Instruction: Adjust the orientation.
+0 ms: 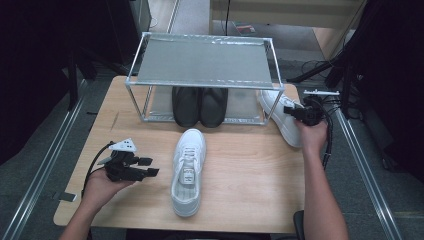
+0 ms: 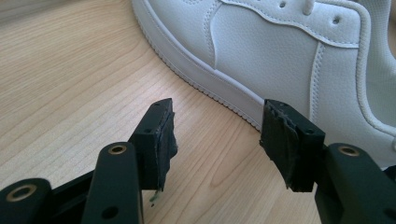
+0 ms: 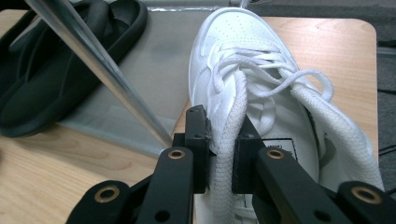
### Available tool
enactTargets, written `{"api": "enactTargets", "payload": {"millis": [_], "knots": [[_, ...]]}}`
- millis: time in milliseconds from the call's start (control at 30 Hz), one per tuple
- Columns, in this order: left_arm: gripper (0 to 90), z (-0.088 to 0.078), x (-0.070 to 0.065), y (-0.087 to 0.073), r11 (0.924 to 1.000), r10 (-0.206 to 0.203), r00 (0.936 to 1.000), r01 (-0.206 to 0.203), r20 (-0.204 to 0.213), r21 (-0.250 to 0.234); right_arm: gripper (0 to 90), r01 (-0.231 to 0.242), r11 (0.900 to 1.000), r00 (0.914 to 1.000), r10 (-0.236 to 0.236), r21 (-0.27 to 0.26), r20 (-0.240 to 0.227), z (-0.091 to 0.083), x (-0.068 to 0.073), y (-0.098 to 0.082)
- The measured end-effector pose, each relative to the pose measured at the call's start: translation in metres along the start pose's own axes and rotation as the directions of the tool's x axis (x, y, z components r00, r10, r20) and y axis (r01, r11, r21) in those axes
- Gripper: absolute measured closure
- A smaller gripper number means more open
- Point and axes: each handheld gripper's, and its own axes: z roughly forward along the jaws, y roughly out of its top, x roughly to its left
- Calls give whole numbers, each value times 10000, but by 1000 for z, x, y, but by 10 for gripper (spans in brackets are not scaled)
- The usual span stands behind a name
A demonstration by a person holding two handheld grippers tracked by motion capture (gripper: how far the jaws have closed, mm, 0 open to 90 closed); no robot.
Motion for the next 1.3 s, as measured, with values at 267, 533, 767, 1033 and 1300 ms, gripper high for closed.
{"api": "enactTargets", "payload": {"millis": [267, 533, 767, 1033, 1300], "knots": [[426, 2, 2, 3, 10000, 12, 10000, -12, 63, 24, 820, 16, 10000, 9996, -14, -63, 286, -13, 1, -5], [421, 7, 2, 9, 9997, 199, 9996, -201, 195, 106, 820, -239, 9992, 9988, 252, -324, 419, -31, 0, -15], [415, 13, 4, 16, 9994, 303, 9989, -309, 364, 156, 819, -294, 9990, 9979, 313, -332, 563, -47, 4, -26], [412, 20, 9, 24, 9986, 424, 9979, -439, 499, 297, 817, -268, 9990, 9973, 291, -352, 679, -68, 11, -40], [413, 27, 12, 31, 9979, 575, 9970, -589, 527, 269, 816, -229, 9990, 9972, 257, -395, 706, -91, 24, -58]]}}
